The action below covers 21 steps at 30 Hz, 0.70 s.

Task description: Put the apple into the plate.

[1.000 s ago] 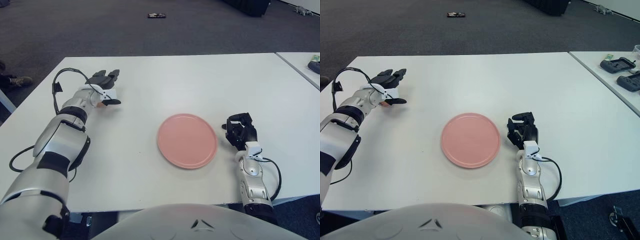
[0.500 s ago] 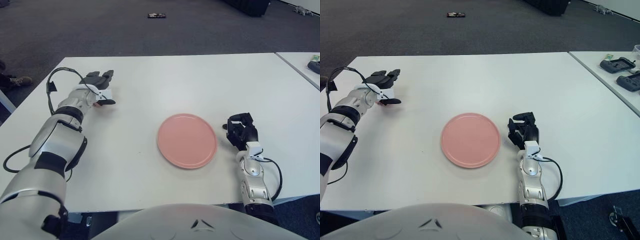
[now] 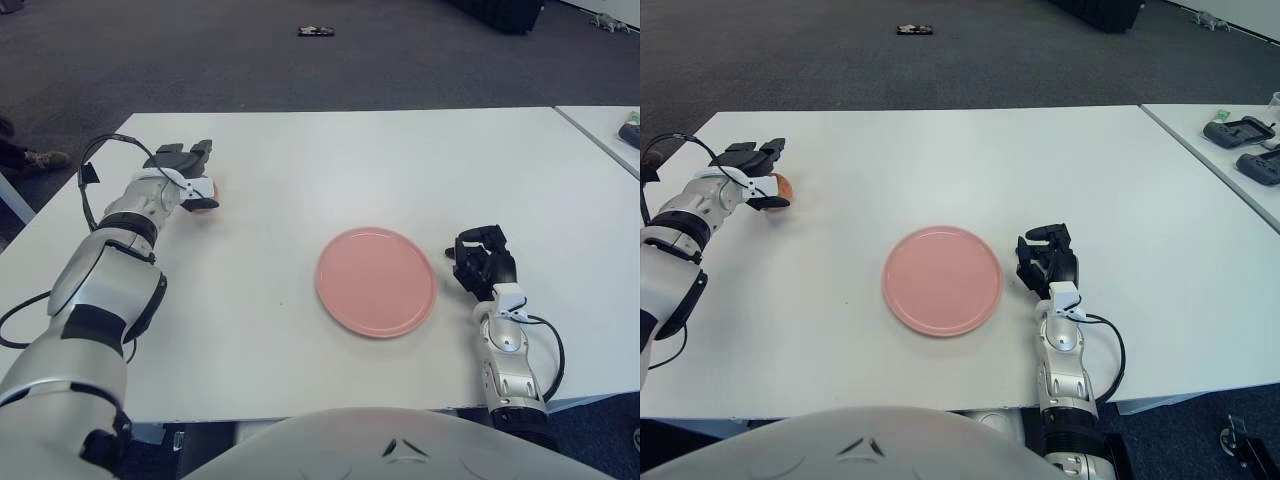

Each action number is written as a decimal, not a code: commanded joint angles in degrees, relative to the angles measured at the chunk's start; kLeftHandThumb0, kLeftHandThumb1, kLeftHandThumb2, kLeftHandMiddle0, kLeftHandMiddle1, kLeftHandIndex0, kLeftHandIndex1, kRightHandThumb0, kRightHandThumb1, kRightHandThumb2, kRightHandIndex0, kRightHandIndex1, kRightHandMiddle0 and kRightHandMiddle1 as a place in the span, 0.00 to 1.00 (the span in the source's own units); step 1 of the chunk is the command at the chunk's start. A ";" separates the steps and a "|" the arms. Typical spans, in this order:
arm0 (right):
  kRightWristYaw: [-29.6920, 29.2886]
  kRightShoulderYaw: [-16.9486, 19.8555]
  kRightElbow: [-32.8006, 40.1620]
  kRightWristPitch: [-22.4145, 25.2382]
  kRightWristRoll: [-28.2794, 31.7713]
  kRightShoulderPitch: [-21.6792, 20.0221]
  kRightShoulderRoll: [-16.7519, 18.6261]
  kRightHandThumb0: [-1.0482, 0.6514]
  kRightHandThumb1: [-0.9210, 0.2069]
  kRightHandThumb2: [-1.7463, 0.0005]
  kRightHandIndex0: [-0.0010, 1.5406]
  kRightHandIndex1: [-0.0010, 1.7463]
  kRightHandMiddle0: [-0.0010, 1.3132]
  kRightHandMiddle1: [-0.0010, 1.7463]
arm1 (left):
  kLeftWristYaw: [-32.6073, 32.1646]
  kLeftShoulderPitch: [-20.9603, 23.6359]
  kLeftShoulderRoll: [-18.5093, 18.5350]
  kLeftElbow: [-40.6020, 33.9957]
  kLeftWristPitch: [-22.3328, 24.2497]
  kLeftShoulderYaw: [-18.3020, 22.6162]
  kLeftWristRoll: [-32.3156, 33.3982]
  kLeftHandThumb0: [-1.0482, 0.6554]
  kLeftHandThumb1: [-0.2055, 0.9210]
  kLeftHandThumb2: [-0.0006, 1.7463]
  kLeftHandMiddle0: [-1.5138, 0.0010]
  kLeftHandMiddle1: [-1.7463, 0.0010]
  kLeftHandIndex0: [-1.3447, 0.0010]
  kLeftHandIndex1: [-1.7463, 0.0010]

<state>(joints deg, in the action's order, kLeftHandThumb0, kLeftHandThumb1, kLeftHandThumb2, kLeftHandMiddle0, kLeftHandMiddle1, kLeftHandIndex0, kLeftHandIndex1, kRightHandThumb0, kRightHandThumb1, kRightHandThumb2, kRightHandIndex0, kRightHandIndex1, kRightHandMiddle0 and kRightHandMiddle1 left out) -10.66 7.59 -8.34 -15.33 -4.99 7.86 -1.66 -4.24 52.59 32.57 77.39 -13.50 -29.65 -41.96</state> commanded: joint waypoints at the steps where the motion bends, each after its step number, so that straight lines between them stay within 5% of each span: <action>1: 0.23 0.31 -0.15 -0.07 0.25 -0.61 -0.50 0.41 0.02 0.68 0.32 0.69 0.15 1.00 | 1.57 0.39 0.25 0.38 0.51 -0.33 -0.24 0.01 0.66 0.36 1.00 0.90 1.00 1.00; 21: -0.81 0.11 0.80 -0.91 -0.28 0.06 0.22 0.41 0.02 0.68 0.33 0.69 0.16 1.00 | 4.14 -0.04 -4.32 1.53 4.25 -0.72 -0.37 0.00 0.70 0.36 1.00 0.87 1.00 0.98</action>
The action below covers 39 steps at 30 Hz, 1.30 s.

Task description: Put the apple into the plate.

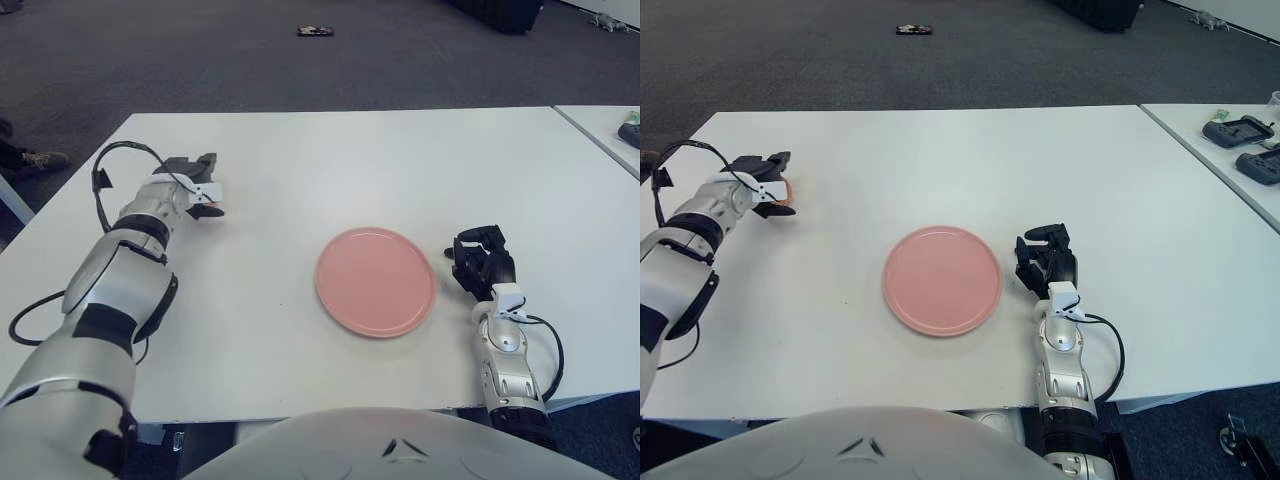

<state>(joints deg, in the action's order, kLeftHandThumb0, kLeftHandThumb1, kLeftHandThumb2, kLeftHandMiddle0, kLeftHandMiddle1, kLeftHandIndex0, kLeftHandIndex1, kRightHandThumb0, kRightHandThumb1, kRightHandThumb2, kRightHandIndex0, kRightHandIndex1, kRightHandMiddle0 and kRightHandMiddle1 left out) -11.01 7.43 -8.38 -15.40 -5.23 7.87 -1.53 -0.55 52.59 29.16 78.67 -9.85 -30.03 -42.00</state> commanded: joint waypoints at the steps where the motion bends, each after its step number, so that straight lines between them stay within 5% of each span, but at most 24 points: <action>1: -0.49 0.32 0.92 -0.86 0.01 0.11 0.10 0.41 0.02 0.68 0.33 0.69 0.16 1.00 | 0.41 -0.12 -1.33 0.28 0.75 -0.41 -0.36 0.00 0.71 0.35 1.00 0.86 1.00 0.97; 10: -0.60 0.41 1.49 -0.80 0.28 0.56 0.35 0.41 0.02 0.68 0.33 0.69 0.16 1.00 | 1.00 -0.49 -2.78 0.39 0.35 -0.10 0.12 0.00 0.69 0.34 1.00 0.83 1.00 0.95; 16: -0.58 0.36 1.97 0.07 0.13 0.76 0.38 0.41 0.02 0.68 0.33 0.69 0.15 1.00 | 1.56 -0.57 -3.22 0.42 -0.05 -0.11 0.09 0.05 0.68 0.37 1.00 0.93 1.00 0.98; 39: -1.68 1.21 2.58 -2.46 0.78 1.34 0.98 0.42 0.00 0.70 0.33 0.69 0.15 1.00 | 6.71 -0.34 -4.42 0.90 2.18 -2.83 -2.09 0.03 0.93 0.23 1.00 0.99 1.00 0.93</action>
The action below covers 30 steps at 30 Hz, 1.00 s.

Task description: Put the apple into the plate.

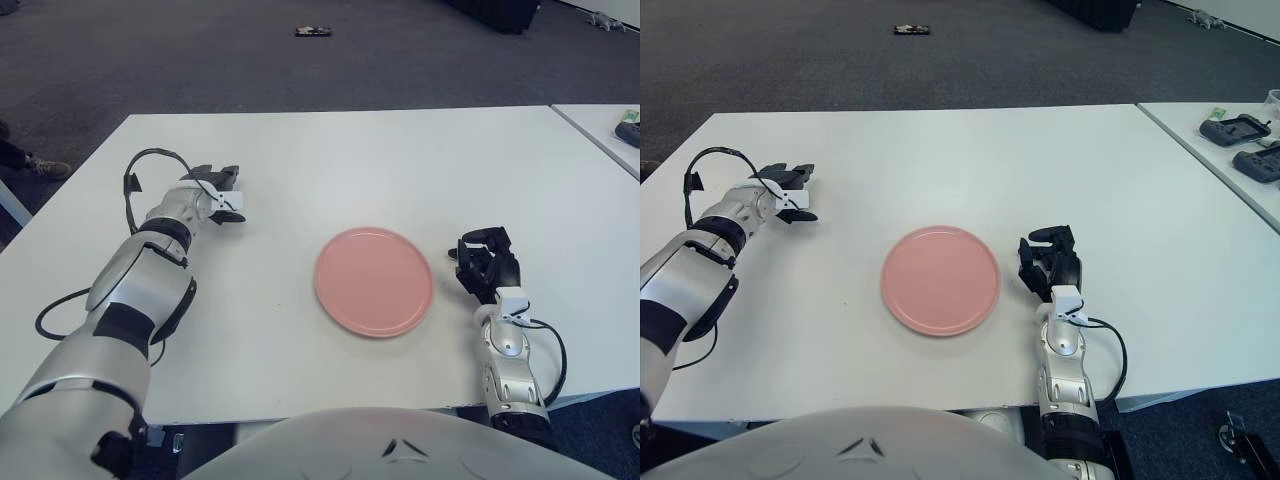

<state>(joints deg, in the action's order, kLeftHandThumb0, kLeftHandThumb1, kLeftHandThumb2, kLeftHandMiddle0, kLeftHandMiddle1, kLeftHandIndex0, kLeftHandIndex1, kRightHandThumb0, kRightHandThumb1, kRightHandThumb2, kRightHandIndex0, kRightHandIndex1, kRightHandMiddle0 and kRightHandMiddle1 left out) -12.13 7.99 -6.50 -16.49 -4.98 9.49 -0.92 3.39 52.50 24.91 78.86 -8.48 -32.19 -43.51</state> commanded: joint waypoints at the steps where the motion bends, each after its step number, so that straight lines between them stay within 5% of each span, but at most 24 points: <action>1: -0.60 0.67 0.66 -1.55 0.52 -0.28 0.38 0.42 0.00 0.70 0.33 0.69 0.15 1.00 | 3.14 -0.18 -0.16 0.71 0.94 -0.77 -0.65 0.03 0.94 0.23 1.00 1.00 1.00 0.93; 22: -0.50 0.97 0.10 -2.15 0.38 -0.34 0.36 0.42 0.00 0.70 0.32 0.69 0.15 1.00 | 9.22 0.90 0.61 0.85 3.99 -0.88 -0.51 0.07 0.93 0.22 0.94 0.96 1.00 0.93; 25: -0.50 1.04 0.08 -1.82 0.36 -0.29 0.31 0.41 0.00 0.70 0.32 0.69 0.15 1.00 | 9.30 0.89 0.90 0.82 4.17 -0.81 -0.50 0.08 0.90 0.24 0.98 0.81 1.00 0.88; 30: -0.61 1.22 -0.27 -2.36 0.51 -0.37 0.41 0.41 0.00 0.70 0.31 0.68 0.15 1.00 | 9.03 0.72 1.49 0.79 4.26 -0.67 -0.42 0.09 0.88 0.26 0.99 0.52 1.00 0.64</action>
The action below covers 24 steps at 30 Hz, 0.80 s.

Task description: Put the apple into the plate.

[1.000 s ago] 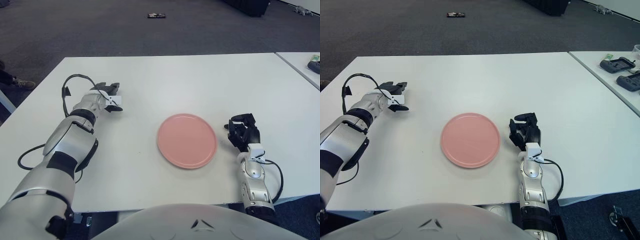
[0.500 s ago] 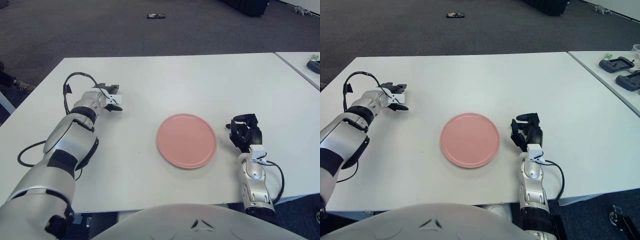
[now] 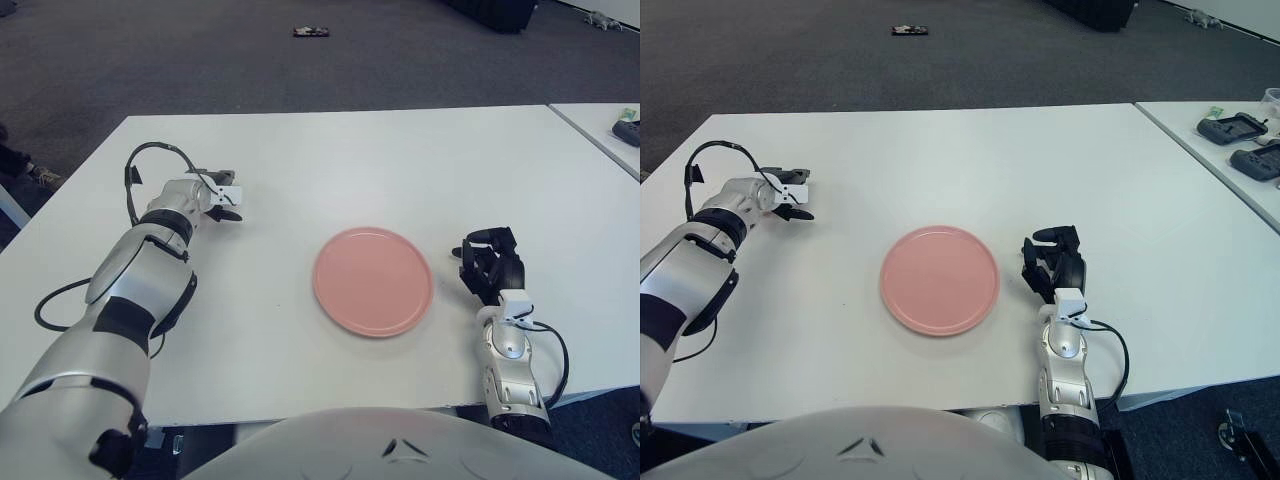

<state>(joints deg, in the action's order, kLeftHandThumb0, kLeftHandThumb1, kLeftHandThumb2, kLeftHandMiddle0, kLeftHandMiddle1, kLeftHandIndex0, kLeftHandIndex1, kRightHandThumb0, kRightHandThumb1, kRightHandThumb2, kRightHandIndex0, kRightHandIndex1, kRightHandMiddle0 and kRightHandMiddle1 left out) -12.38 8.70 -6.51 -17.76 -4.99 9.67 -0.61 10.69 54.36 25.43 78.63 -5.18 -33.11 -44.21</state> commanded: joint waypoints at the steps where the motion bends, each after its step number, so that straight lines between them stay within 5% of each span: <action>1: -0.40 0.54 -0.32 -1.22 0.52 -0.57 0.12 0.41 0.00 0.70 0.31 0.68 0.15 1.00 | 1.66 -1.17 1.06 1.01 0.95 0.28 0.29 0.10 0.87 0.26 0.98 0.45 1.00 0.57; 5: -0.39 0.61 -0.40 -1.37 0.58 -0.58 0.14 0.41 0.00 0.70 0.32 0.68 0.15 1.00 | -0.82 -1.67 1.84 0.87 0.88 0.61 0.36 0.12 0.82 0.32 0.94 0.29 1.00 0.34; 8: -0.30 0.71 -0.62 -1.73 0.83 -0.62 0.16 0.41 0.00 0.70 0.32 0.68 0.15 1.00 | -2.73 -2.03 2.24 0.81 0.91 0.86 0.35 0.19 0.65 0.46 0.89 0.12 0.95 0.10; 13: 0.05 0.88 -1.45 -3.56 1.36 -0.81 0.14 0.42 0.00 0.70 0.33 0.68 0.15 1.00 | -7.11 -2.99 2.85 0.75 1.05 1.54 0.67 0.31 0.53 0.66 0.74 0.02 0.65 0.02; 17: 0.19 0.83 -1.90 -4.31 1.48 -0.94 -0.03 0.42 0.00 0.70 0.33 0.69 0.15 1.00 | -10.86 -3.57 2.81 0.68 1.83 1.89 0.77 0.52 0.37 0.78 0.57 0.09 0.57 0.00; 24: 0.19 0.81 -2.05 -4.28 1.31 -1.06 -0.27 0.42 0.00 0.70 0.33 0.69 0.15 1.00 | -15.17 -5.72 3.18 0.64 2.76 5.27 3.84 0.61 0.24 0.87 0.44 0.14 0.53 0.00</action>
<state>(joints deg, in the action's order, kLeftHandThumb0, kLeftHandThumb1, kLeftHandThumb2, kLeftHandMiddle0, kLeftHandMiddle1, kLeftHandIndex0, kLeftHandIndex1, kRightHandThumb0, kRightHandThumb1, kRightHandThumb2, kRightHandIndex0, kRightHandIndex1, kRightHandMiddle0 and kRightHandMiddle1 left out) -12.30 9.28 -8.18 -21.46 -3.91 9.54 -0.60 -3.20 50.13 27.98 78.95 -3.22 -29.27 -41.63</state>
